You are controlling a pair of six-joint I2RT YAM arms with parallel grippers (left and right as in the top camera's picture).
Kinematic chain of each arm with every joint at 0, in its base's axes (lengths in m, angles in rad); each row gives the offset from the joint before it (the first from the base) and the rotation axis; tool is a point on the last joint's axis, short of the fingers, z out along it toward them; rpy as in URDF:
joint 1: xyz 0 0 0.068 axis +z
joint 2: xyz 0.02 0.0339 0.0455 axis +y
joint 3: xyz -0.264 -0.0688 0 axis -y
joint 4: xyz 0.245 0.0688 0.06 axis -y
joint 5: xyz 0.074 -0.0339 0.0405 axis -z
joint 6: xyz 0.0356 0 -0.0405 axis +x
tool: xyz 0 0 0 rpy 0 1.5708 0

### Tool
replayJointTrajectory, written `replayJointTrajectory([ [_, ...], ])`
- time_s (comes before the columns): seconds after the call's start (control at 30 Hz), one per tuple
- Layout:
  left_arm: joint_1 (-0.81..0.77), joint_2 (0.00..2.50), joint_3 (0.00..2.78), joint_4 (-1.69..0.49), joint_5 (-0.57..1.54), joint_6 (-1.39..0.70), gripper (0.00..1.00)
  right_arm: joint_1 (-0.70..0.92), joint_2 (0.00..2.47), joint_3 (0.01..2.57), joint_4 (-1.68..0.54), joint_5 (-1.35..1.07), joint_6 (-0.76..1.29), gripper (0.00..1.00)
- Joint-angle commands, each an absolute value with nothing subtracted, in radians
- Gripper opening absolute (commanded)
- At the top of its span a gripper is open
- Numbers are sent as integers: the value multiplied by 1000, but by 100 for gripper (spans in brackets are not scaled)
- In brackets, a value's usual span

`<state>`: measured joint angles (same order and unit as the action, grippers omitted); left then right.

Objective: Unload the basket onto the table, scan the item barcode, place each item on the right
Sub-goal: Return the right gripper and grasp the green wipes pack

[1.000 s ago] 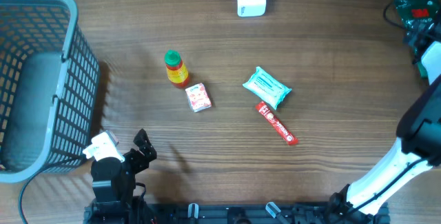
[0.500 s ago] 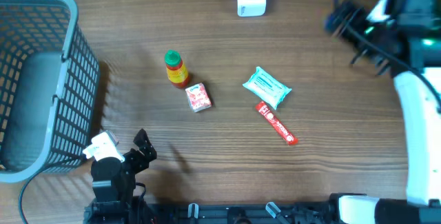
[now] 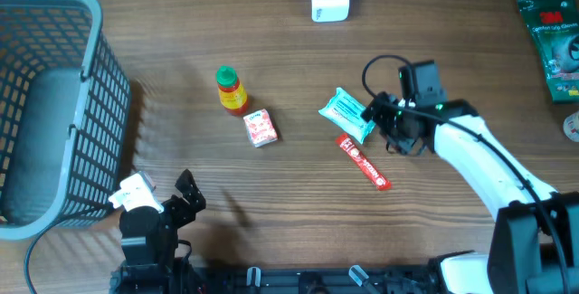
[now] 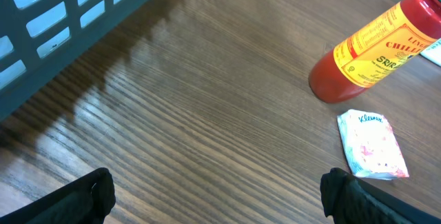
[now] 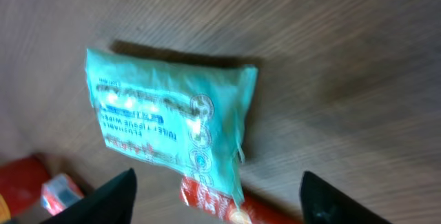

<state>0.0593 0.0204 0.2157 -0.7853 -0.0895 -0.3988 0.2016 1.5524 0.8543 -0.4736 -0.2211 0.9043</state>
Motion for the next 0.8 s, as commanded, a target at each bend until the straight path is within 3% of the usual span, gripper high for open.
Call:
replayJointTrajectory([
  [0.0, 60, 15, 211, -783, -103, -398, 100, 207, 1558, 761, -318, -280, 944, 72],
  [0.2, 60, 15, 211, -783, -103, -398, 100, 247, 1628, 731, -194, -286, 939, 70],
  [0.3, 60, 15, 211, -783, -103, -398, 100, 271, 1710, 731, -149, -261, 944, 64],
  [0.33, 60, 15, 211, -783, -103, -397, 100, 272, 1740, 731, -145, -238, 944, 56],
  [0.47, 60, 15, 211, -783, -103, -398, 100, 248, 1776, 732, -167, -221, 946, 9],
  [0.5, 60, 15, 211, -783, -103, -398, 100, 242, 1769, 735, -171, -234, 945, 4],
  [0.57, 60, 15, 211, -783, -103, -398, 100, 229, 1739, 743, -190, -299, 945, 4],
  [0.77, 60, 15, 211, -783, -103, -397, 100, 126, 1579, 815, -343, -998, 1052, 5],
])
